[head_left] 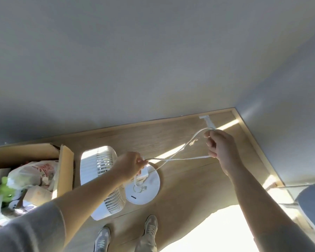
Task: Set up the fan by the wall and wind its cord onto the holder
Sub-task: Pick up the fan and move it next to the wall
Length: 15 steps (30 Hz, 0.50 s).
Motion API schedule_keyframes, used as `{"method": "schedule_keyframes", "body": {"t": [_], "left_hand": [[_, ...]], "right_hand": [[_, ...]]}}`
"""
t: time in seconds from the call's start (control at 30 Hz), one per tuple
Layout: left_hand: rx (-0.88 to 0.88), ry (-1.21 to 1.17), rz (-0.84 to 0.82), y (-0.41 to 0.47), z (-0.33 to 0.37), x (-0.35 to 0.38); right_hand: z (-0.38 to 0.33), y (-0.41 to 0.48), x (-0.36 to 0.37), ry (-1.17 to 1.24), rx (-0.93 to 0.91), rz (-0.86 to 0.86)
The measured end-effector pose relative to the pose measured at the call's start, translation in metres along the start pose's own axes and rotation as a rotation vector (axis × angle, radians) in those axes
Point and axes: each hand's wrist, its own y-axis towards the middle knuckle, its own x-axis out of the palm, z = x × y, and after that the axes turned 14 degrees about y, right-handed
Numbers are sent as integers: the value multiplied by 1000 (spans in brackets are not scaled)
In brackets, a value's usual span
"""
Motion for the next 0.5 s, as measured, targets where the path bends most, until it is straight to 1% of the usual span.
{"method": "schedule_keyframes", "body": {"t": [0.07,0.1,0.17,0.2,0.27,0.33,0.4,0.5], "left_hand": [[22,-112,3,-2,2,-23],[14,-170,10,-2,5,-33],[-76,-398,-5,0,12,-47],[-148,-566,-39,1,15,-53],[-277,-921,-119,5,20,-61],[-366,-1185,-141,11,20,-67],[-410,-1368,-135,18,18,-72],[-446,-1549,-157,22,17,-80]], "right_hand": [[16,-4,0,-334,-223,-44],[22,-9,6,-473,-289,-99],[36,-22,22,-665,-321,-234],[43,-30,33,-725,-289,-304],[54,-43,56,-795,-146,-419],[66,-51,75,-765,-20,-467],[79,-55,90,-678,53,-456],[92,-53,106,-643,91,-438]]}}
